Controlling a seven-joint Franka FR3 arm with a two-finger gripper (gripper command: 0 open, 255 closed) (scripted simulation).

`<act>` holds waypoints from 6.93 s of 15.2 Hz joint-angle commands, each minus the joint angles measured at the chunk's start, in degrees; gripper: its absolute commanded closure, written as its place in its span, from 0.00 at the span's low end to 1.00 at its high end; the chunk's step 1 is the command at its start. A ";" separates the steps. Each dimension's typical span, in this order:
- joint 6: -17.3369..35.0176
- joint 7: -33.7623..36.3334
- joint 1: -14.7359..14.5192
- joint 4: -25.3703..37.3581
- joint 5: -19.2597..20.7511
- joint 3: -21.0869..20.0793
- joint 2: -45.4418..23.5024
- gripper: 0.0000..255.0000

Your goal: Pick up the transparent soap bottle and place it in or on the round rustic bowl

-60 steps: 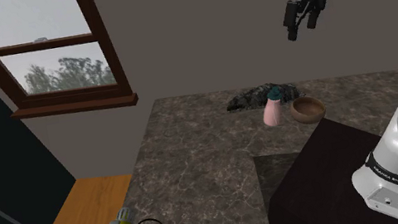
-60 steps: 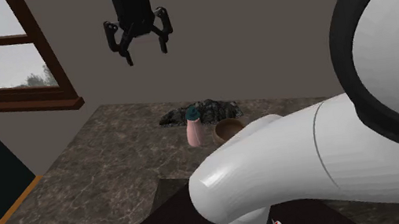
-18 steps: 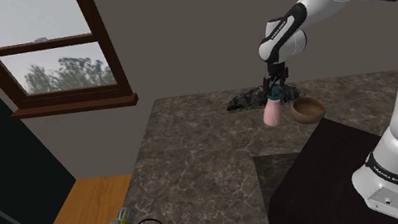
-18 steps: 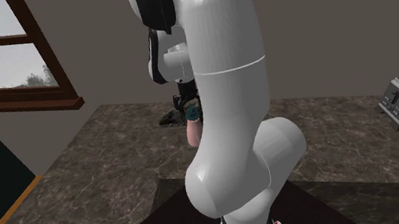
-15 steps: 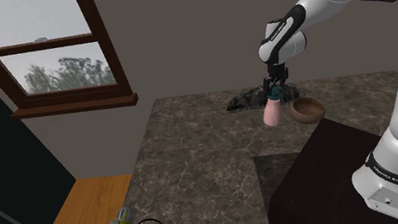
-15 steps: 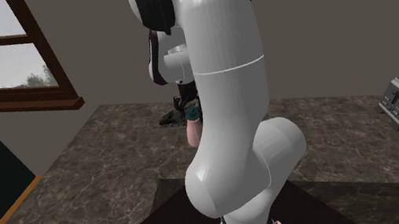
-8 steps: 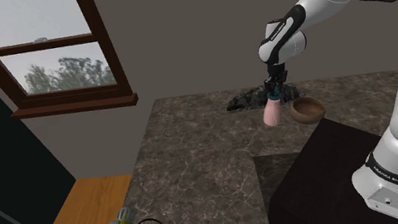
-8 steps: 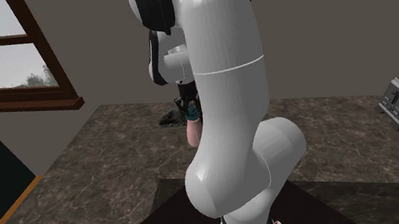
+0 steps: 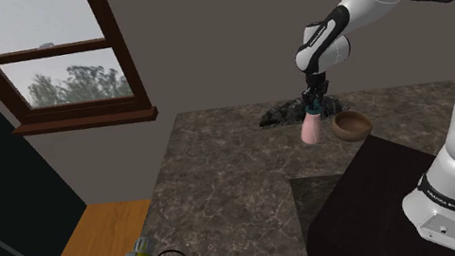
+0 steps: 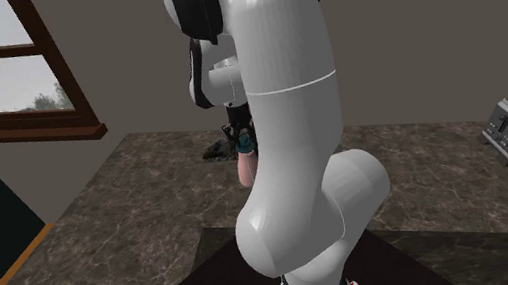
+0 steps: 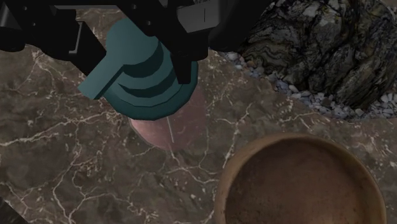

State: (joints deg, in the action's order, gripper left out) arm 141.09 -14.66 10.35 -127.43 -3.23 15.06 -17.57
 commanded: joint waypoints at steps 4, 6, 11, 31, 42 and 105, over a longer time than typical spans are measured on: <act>-2.67 0.58 -0.35 0.22 0.97 0.46 2.51 1.00; -4.03 0.85 -0.49 0.41 1.44 0.65 3.73 1.00; -7.51 1.49 -0.79 1.11 2.53 1.02 6.61 1.00; -22.06 3.13 -1.39 7.03 5.45 1.41 15.56 1.00; -29.92 -4.69 3.25 5.90 9.51 6.15 25.49 1.00; -17.69 -11.92 6.67 -3.67 10.39 11.52 23.32 0.00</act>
State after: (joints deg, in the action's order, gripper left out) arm 123.42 -26.58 17.01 -131.12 7.15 26.59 5.75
